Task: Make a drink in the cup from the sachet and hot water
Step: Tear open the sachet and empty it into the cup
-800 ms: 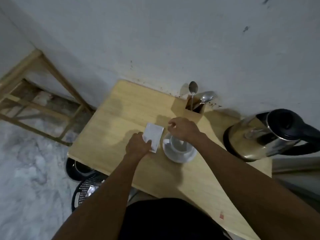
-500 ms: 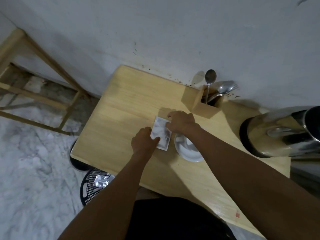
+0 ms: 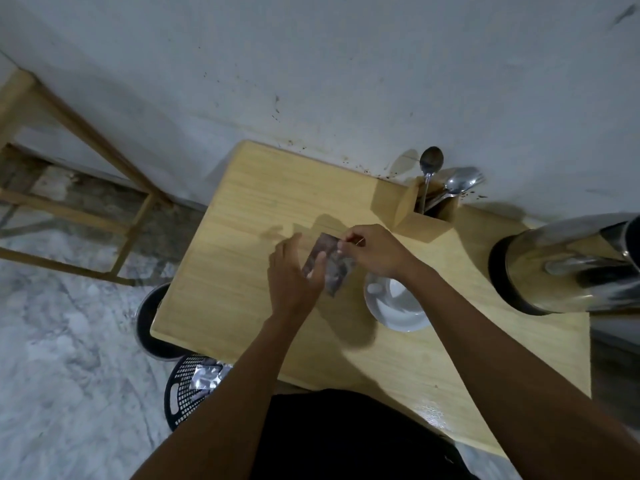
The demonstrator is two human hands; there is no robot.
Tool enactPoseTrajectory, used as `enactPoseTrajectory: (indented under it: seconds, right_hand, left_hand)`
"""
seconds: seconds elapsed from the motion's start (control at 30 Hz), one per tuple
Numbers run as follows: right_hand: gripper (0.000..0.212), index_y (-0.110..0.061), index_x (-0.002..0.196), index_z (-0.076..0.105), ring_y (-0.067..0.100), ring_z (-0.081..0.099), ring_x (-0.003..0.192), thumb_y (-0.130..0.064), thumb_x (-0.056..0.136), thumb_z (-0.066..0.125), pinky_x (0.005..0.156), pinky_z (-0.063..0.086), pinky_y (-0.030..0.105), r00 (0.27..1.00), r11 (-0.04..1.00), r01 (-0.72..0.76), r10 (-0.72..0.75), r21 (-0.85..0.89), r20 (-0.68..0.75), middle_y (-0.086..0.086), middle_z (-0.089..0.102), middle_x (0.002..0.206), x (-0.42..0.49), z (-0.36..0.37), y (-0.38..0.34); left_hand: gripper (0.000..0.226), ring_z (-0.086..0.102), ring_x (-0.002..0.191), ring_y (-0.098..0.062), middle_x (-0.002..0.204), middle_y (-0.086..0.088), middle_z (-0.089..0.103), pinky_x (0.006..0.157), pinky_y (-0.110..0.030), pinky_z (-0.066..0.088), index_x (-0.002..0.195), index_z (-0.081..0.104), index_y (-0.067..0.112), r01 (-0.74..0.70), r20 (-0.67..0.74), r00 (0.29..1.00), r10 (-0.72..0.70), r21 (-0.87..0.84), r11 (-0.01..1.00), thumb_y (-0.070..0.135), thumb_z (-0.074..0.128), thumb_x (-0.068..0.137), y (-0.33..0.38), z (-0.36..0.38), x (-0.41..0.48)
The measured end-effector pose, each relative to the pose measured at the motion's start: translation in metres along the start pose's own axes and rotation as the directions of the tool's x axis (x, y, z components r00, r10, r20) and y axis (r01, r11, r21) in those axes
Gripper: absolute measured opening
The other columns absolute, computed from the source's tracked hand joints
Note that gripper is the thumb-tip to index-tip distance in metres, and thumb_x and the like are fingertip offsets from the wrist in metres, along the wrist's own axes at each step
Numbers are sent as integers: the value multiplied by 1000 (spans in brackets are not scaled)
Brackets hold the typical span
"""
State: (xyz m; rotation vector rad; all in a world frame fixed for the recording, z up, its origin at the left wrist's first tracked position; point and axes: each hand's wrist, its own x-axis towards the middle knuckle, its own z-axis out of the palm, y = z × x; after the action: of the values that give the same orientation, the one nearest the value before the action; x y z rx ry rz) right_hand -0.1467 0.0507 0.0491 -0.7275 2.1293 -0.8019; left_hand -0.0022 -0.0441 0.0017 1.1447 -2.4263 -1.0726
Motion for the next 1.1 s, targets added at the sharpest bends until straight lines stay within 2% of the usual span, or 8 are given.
enactPoseTrajectory:
  seconds: [0.07, 0.17, 0.23, 0.37, 0.5, 0.67, 0.9, 1.1]
  right_hand:
    - [11, -8, 91, 72, -2, 59, 61, -17, 91, 65, 61, 45, 10, 1000, 991, 4, 0, 136, -32, -2, 68, 79, -19, -11, -11]
    - [14, -7, 92, 73, 0, 59, 61, -19, 91, 66, 60, 45, 8, 995, 959, -15, 42, 282, -92, -1, 69, 78, -40, -21, -19]
    - [13, -9, 90, 73, 2, 57, 64, -19, 91, 65, 62, 45, 10, 989, 933, -9, 62, 359, -137, -2, 68, 77, -49, -22, -22]
    - [11, -16, 89, 73, 1, 60, 70, -21, 93, 64, 64, 46, 9, 971, 913, 40, 60, 405, -233, -2, 71, 84, -65, -28, -32]
    - [9, -25, 90, 72, -7, 56, 67, -23, 93, 63, 62, 44, 7, 949, 955, 108, -17, 275, -314, -10, 69, 84, -78, -43, -44]
    - [10, -15, 95, 73, -6, 54, 60, -19, 93, 64, 58, 42, 4, 944, 977, 161, -111, 139, -312, -4, 69, 80, -95, -59, -56]
    - [11, -27, 95, 72, 3, 63, 82, -22, 85, 72, 79, 54, 24, 948, 958, 189, -235, -215, -215, -13, 70, 86, -101, -76, -66]
    - [5, -26, 89, 74, 6, 67, 82, -25, 83, 75, 82, 56, 32, 946, 959, 197, -240, -206, -216, -8, 74, 84, -100, -79, -76]
  left_hand:
    - [44, 53, 110, -14, 126, -4, 61, 93, -32, 44, 125, 55, 19, -31, 25, 999, 36, -170, 985, 41, 58, 88, 9, -15, 14]
    - [20, 61, 84, 0, 98, 0, 71, 76, -18, 48, 104, 69, 15, 28, 280, 956, 92, -399, 917, 26, 59, 92, 31, -38, 30]
    - [15, 61, 75, -1, 87, -1, 70, 68, -14, 46, 94, 70, 11, 52, 350, 929, 116, -435, 899, 20, 59, 92, 45, -47, 34]
    - [17, 60, 77, -9, 86, -4, 69, 72, -24, 46, 90, 68, 6, 59, 422, 889, 176, -489, 870, 19, 57, 93, 62, -59, 37]
    - [14, 58, 74, -7, 81, 2, 68, 72, -24, 44, 88, 69, 9, 0, 495, 823, 278, -490, 872, 19, 60, 91, 77, -69, 34]
    - [16, 57, 73, -5, 79, 6, 66, 71, -17, 44, 84, 69, 17, -83, 516, 780, 354, -475, 876, 20, 56, 93, 94, -82, 27]
    - [18, 54, 68, -6, 76, 6, 65, 65, -21, 42, 85, 69, 23, -252, 515, 747, 420, -365, 896, 20, 54, 94, 106, -96, 22]
    - [18, 60, 77, -17, 87, -5, 70, 71, -32, 47, 93, 68, 21, -290, 481, 770, 419, -321, 901, 23, 50, 96, 108, -100, 21]
